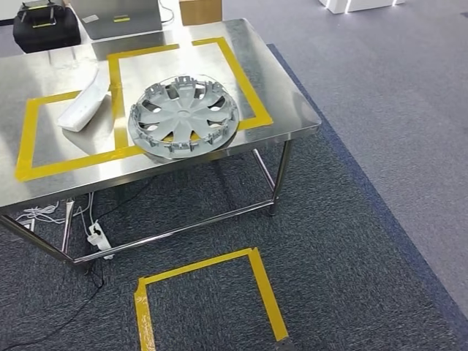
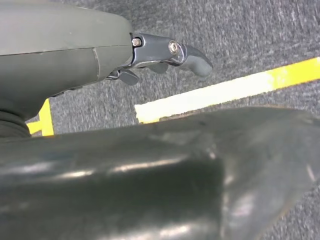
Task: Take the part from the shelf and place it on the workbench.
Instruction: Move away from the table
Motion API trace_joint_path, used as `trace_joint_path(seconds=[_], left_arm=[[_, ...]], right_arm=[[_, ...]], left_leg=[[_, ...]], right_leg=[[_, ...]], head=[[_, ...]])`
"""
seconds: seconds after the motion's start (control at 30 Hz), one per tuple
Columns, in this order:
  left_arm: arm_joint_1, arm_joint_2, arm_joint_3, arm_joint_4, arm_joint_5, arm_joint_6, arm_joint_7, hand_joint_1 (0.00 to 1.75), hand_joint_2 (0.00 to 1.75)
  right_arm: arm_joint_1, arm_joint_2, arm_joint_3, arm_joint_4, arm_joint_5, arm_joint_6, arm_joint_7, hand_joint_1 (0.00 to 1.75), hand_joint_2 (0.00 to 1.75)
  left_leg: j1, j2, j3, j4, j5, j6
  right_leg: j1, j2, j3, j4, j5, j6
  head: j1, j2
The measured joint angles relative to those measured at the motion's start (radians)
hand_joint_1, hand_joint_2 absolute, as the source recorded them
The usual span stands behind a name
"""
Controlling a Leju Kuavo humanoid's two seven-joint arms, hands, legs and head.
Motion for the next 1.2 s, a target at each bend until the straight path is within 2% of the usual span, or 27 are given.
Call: trace_joint_path(seconds=[0.07, 0.1, 0.13, 0.2, 0.23, 0.27, 0.3, 0.37, 0.43, 0.5, 0.57, 0.6, 0.63, 0.7, 0.73, 0.77, 0.8, 0.83, 0.87, 0.9, 0.93, 0.97, 1.0, 1.07, 1.1, 1.13, 1.2], left_arm=[[0.0, -0.001, 0.0, 0.0, -0.001, -0.002, 0.002, 0.0, 0.0], [0.0, -0.001, 0.0, 0.0, -0.002, -0.002, 0.002, 0.0, 0.0], [0.001, -0.001, 0.0, 0.0, -0.002, -0.003, 0.003, 0.0, 0.0], [0.001, 0.0, 0.0, 0.0, -0.002, -0.003, 0.003, 0.0, 0.0], [0.001, 0.0, 0.0, 0.0, -0.002, -0.003, 0.003, 0.0, 0.0], [0.001, 0.0, 0.0, 0.0, -0.002, -0.003, 0.003, 0.0, 0.0], [0.001, 0.0, 0.0, 0.0, -0.002, -0.003, 0.003, 0.0, 0.0], [0.0, 0.001, 0.0, 0.0, -0.002, -0.004, 0.003, 0.0, 0.0], [-0.002, 0.0, 0.0, 0.0, -0.003, -0.006, 0.005, 0.0, 0.0], [-0.003, -0.001, -0.001, 0.0, -0.003, -0.008, 0.007, 0.0, 0.0], [-0.002, -0.003, -0.001, 0.0, -0.002, -0.011, 0.009, 0.0, 0.0], [-0.002, -0.004, -0.001, 0.0, -0.002, -0.013, 0.01, 0.0, 0.0], [-0.002, -0.006, -0.001, 0.0, -0.002, -0.014, 0.011, 0.0, 0.0], [-0.003, -0.007, -0.001, 0.0, -0.002, -0.017, 0.014, 0.0, 0.0], [-0.003, -0.008, -0.001, 0.0, -0.002, -0.019, 0.017, 0.0, 0.0], [-0.003, -0.008, -0.002, 0.0, -0.002, -0.02, 0.02, 0.0, 0.0], [-0.003, -0.008, -0.002, 0.0, -0.001, -0.023, 0.022, 0.0, 0.0], [-0.003, -0.008, -0.002, 0.0, 0.003, -0.028, 0.024, 0.0, 0.0], [-0.003, -0.008, -0.001, 0.0, 0.009, -0.034, 0.025, 0.0, 0.0], [-0.003, -0.009, 0.0, 0.0, 0.018, -0.041, 0.024, 0.0, 0.0], [-0.002, -0.009, 0.001, 0.0, 0.027, -0.047, 0.024, 0.0, 0.0], [-0.002, -0.009, 0.003, 0.0, 0.034, -0.052, 0.023, 0.0, 0.0], [-0.001, -0.008, 0.005, 0.0, 0.038, -0.056, 0.023, 0.0, 0.0], [0.0, -0.006, 0.006, 0.0, 0.038, -0.059, 0.026, 0.0, 0.0], [0.0, -0.006, 0.006, 0.0, 0.036, -0.061, 0.03, 0.0, 0.0], [0.0, -0.005, 0.006, 0.0, 0.033, -0.064, 0.034, 0.0, 0.0], [0.001, -0.004, 0.006, 0.0, 0.028, -0.076, 0.043, 0.0, 0.0]], right_arm=[[0.001, -0.001, 0.002, 0.001, 0.0, 0.001, 0.0, 0.0, 0.0], [0.0, -0.002, 0.002, 0.001, 0.0, 0.002, 0.0, 0.0, 0.0], [-0.001, -0.002, 0.003, 0.002, 0.001, 0.002, -0.001, 0.0, 0.0], [-0.002, -0.003, 0.006, 0.002, 0.001, 0.004, -0.001, 0.0, 0.0], [-0.001, -0.003, 0.006, 0.002, 0.001, 0.005, -0.001, 0.0, 0.0], [-0.001, -0.003, 0.007, 0.002, 0.001, 0.005, -0.001, 0.0, 0.0], [-0.001, -0.004, 0.007, 0.002, 0.001, 0.005, -0.001, 0.0, 0.0], [-0.002, -0.004, 0.008, 0.002, 0.001, 0.005, -0.002, 0.0, 0.0], [-0.002, -0.004, 0.008, 0.002, -0.005, 0.008, -0.005, 0.0, 0.0], [-0.003, -0.004, 0.007, 0.002, -0.021, 0.019, -0.009, 0.0, 0.0], [-0.002, -0.004, 0.003, 0.003, -0.04, 0.03, -0.013, 0.0, 0.0], [-0.002, -0.004, 0.0, 0.004, -0.046, 0.035, -0.013, 0.0, 0.0], [-0.001, -0.005, -0.003, 0.004, -0.051, 0.038, -0.013, 0.0, 0.0], [-0.001, -0.006, -0.008, 0.004, -0.058, 0.043, -0.012, 0.0, 0.0], [0.0, -0.006, -0.01, 0.004, -0.062, 0.045, -0.012, 0.0, 0.0], [0.0, -0.007, -0.014, 0.004, -0.067, 0.048, -0.013, 0.0, 0.0], [0.0, -0.008, -0.018, 0.004, -0.075, 0.05, -0.016, 0.0, 0.0], [-0.001, -0.008, -0.025, 0.004, -0.085, 0.054, -0.019, 0.0, 0.0], [-0.001, -0.008, -0.033, 0.004, -0.097, 0.058, -0.022, 0.0, 0.0], [-0.003, -0.008, -0.042, 0.004, -0.108, 0.062, -0.024, 0.0, 0.0], [-0.005, -0.008, -0.05, 0.004, -0.117, 0.066, -0.025, 0.0, 0.0], [-0.008, -0.008, -0.058, 0.004, -0.125, 0.069, -0.026, 0.0, 0.0], [-0.01, -0.008, -0.067, 0.004, -0.133, 0.073, -0.028, 0.0, 0.0], [-0.01, -0.007, -0.085, 0.004, -0.15, 0.079, -0.034, 0.0, 0.0], [-0.009, -0.007, -0.095, 0.004, -0.162, 0.082, -0.038, 0.0, 0.0], [-0.009, -0.007, -0.106, 0.004, -0.177, 0.086, -0.042, 0.0, 0.0], [-0.009, -0.006, -0.136, 0.004, -0.223, 0.099, -0.051, 0.0, 0.0]], left_leg=[[0.002, -0.001, -0.012, 0.007, -0.005, -0.011], [0.003, -0.003, -0.022, 0.029, -0.033, -0.017], [0.004, -0.004, -0.035, 0.07, -0.076, -0.023], [0.009, -0.004, -0.063, 0.198, -0.171, -0.033], [0.011, -0.004, -0.071, 0.255, -0.194, -0.037], [0.014, -0.004, -0.067, 0.286, -0.194, -0.04], [0.016, -0.004, -0.047, 0.283, -0.173, -0.041], [0.021, -0.005, 0.035, 0.174, -0.12, -0.042], [0.02, -0.007, 0.115, 0.043, -0.11, -0.038], [0.015, -0.01, 0.135, -0.001, -0.12, -0.03], [0.016, -0.007, 0.117, -0.004, -0.107, -0.012], [0.017, -0.005, 0.105, -0.005, -0.096, -0.001], [0.018, -0.002, 0.092, -0.007, -0.084, 0.008], [0.015, 0.0, 0.065, -0.007, -0.062, 0.017], [0.012, 0.001, 0.05, -0.006, -0.051, 0.019], [0.01, 0.002, 0.036, -0.005, -0.04, 0.019], [0.007, 0.003, 0.022, -0.005, -0.028, 0.019], [0.005, 0.003, 0.008, -0.004, -0.018, 0.019], [0.003, 0.003, -0.002, -0.004, -0.008, 0.018], [0.0, 0.003, -0.011, -0.002, 0.0, 0.015], [-0.003, 0.004, -0.016, 0.0, 0.008, 0.012], [-0.004, 0.006, -0.019, 0.001, 0.016, 0.008], [-0.004, 0.01, -0.022, 0.002, 0.024, 0.002], [0.0, 0.014, -0.026, 0.003, 0.032, -0.011], [0.002, 0.012, -0.03, 0.015, 0.016, -0.018], [0.004, 0.009, -0.038, 0.044, -0.018, -0.025], [0.008, 0.005, -0.065, 0.158, -0.114, -0.036]], right_leg=[[-0.004, -0.002, -0.013, -0.011, 0.013, -0.009], [-0.007, -0.004, -0.021, -0.016, 0.022, -0.016], [-0.01, -0.006, -0.032, -0.018, 0.032, -0.022], [-0.009, -0.009, -0.057, -0.01, 0.048, -0.027], [-0.009, -0.011, -0.071, -0.004, 0.055, -0.027], [-0.009, -0.013, -0.085, 0.002, 0.061, -0.027], [-0.01, -0.014, -0.1, 0.009, 0.067, -0.026], [-0.011, -0.014, -0.126, 0.027, 0.075, -0.022], [-0.009, -0.013, -0.145, 0.042, 0.083, -0.013], [-0.007, -0.013, -0.156, 0.048, 0.097, -0.001], [-0.009, -0.011, -0.169, 0.053, 0.097, 0.011], [-0.01, -0.009, -0.18, 0.069, 0.074, 0.017], [-0.01, -0.007, -0.194, 0.103, 0.033, 0.02], [-0.01, -0.003, -0.223, 0.222, -0.066, 0.024], [-0.01, -0.002, -0.231, 0.284, -0.093, 0.025], [-0.01, -0.002, -0.231, 0.326, -0.099, 0.025], [-0.01, -0.002, -0.213, 0.334, -0.078, 0.022], [-0.009, -0.002, -0.178, 0.305, -0.045, 0.017], [-0.008, -0.002, -0.128, 0.245, -0.017, 0.011], [-0.004, -0.004, -0.065, 0.162, -0.004, 0.003], [-0.002, -0.008, -0.008, 0.077, -0.01, -0.004], [0.001, -0.01, 0.031, 0.014, -0.022, -0.009], [0.004, -0.012, 0.051, -0.024, -0.033, -0.012], [0.004, -0.006, 0.046, -0.035, -0.026, -0.019], [0.003, -0.004, 0.04, -0.036, -0.017, -0.024], [0.001, -0.002, 0.033, -0.037, -0.008, -0.03], [0.001, 0.005, 0.016, -0.035, 0.009, -0.038]], head=[[0.0, 0.0], [-0.001, 0.0], [-0.002, 0.0], [-0.005, 0.0], [-0.006, 0.0], [-0.006, 0.0], [-0.006, 0.0], [-0.006, 0.0], [-0.005, 0.0], [-0.005, 0.0], [-0.006, 0.0], [-0.005, 0.0], [-0.004, 0.0], [0.001, 0.0], [0.002, 0.0], [0.002, 0.0], [0.003, 0.0], [0.003, 0.0], [0.003, 0.0], [0.003, 0.0], [0.004, 0.0], [0.004, 0.0], [0.004, 0.0], [0.004, 0.0], [0.003, 0.0], [0.001, 0.0], [-0.002, 0.0]])
